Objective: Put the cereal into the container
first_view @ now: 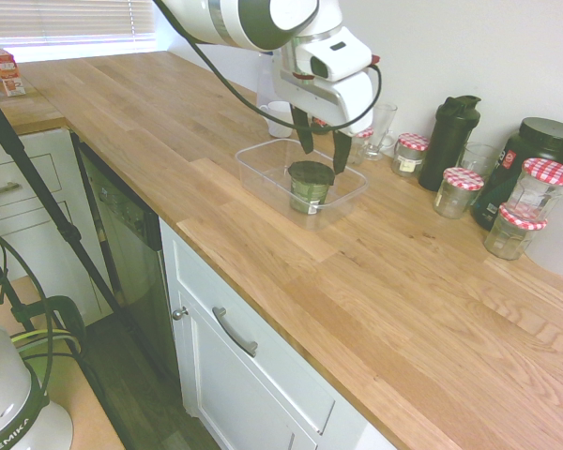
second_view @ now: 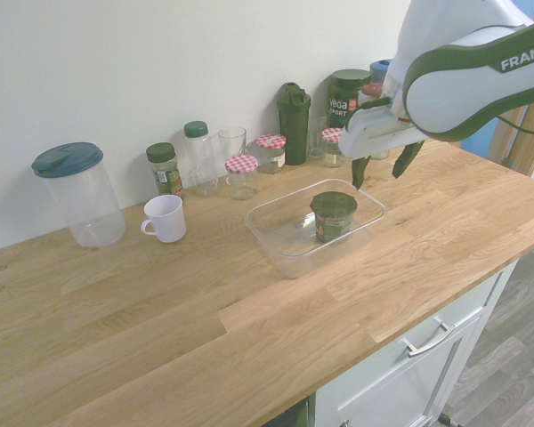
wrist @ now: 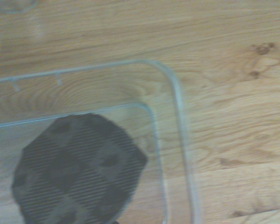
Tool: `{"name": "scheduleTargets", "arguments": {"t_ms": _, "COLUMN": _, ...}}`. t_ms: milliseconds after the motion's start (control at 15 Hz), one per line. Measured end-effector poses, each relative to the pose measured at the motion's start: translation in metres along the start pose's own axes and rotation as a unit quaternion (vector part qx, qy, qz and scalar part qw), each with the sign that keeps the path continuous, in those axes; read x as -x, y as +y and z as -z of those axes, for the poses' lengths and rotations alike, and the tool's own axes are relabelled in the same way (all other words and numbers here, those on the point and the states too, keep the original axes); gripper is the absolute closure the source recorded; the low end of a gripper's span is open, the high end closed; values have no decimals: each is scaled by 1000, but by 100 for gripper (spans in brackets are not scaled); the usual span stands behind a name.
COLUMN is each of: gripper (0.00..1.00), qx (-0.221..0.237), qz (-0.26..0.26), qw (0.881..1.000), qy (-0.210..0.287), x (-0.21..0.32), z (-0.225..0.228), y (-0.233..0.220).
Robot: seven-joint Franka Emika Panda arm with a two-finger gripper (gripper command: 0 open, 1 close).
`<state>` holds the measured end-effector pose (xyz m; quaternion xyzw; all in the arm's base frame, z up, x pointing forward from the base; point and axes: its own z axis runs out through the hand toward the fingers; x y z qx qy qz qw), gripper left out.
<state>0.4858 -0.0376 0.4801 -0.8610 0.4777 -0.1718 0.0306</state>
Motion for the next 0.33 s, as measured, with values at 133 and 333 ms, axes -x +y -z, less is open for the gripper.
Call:
{"name": "scheduleTargets", "arguments": {"t_ms": 133, "gripper": 0, "qx": 8, "qz": -11, "qw": 1000, "qy": -1, "x": -25, "z": -1, "y": 19}}
{"name": "scheduleTargets", "arguments": {"t_ms": 333, "gripper": 0, "qx": 32, "qz": -3, "qw": 999, "qy": -24, "x": -31, "z": -6, "y": 34}}
